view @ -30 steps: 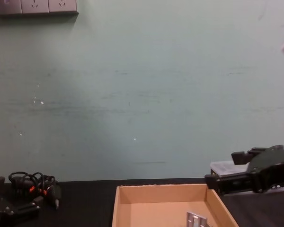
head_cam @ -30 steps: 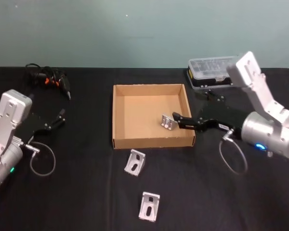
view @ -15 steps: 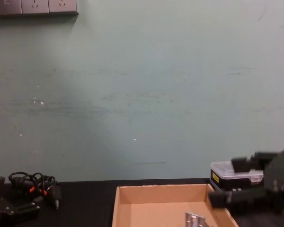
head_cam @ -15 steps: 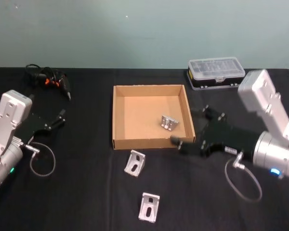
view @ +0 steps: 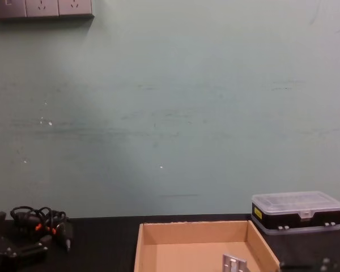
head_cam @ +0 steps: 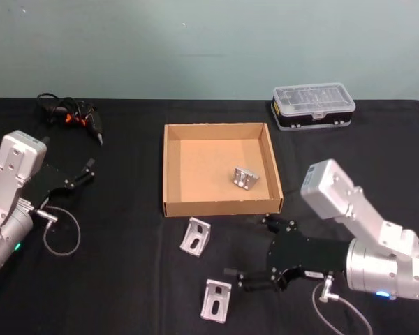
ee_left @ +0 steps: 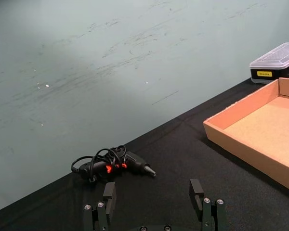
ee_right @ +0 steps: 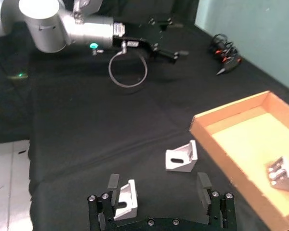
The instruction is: Use one hand to pick up the angle iron from the table and place it into the box.
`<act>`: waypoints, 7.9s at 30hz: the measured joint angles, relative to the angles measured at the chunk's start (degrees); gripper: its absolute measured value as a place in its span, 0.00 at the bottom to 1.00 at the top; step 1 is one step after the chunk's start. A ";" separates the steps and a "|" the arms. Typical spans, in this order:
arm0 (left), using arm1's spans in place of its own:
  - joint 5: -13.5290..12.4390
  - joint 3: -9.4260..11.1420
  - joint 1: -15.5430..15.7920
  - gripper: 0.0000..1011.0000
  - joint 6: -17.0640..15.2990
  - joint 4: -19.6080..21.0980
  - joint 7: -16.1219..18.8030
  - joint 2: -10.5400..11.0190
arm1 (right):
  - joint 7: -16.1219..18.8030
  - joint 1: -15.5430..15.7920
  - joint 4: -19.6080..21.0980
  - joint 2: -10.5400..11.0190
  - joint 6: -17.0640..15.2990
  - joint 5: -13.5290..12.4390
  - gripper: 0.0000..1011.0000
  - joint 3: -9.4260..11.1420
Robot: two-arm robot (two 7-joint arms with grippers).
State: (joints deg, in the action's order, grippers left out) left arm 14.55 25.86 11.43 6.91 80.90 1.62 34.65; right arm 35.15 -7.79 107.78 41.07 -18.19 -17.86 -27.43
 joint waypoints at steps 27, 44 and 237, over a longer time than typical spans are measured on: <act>0.00 0.00 0.00 0.99 0.00 0.00 0.00 0.00 | -1.57 -3.68 -5.13 -2.92 -4.51 1.92 0.99 -7.49; 0.00 0.00 0.00 0.99 0.00 0.00 0.00 0.00 | -2.52 -3.97 -7.46 -4.84 -5.02 2.48 0.99 -8.19; 0.00 0.00 0.00 0.99 0.00 0.00 0.00 0.00 | -5.64 -6.35 -10.58 -13.93 -5.68 7.00 0.99 -3.27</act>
State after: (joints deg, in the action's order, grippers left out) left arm 14.55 25.86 11.43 6.90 80.90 1.62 34.64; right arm 29.50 -14.13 97.19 27.14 -23.87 -10.86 -30.70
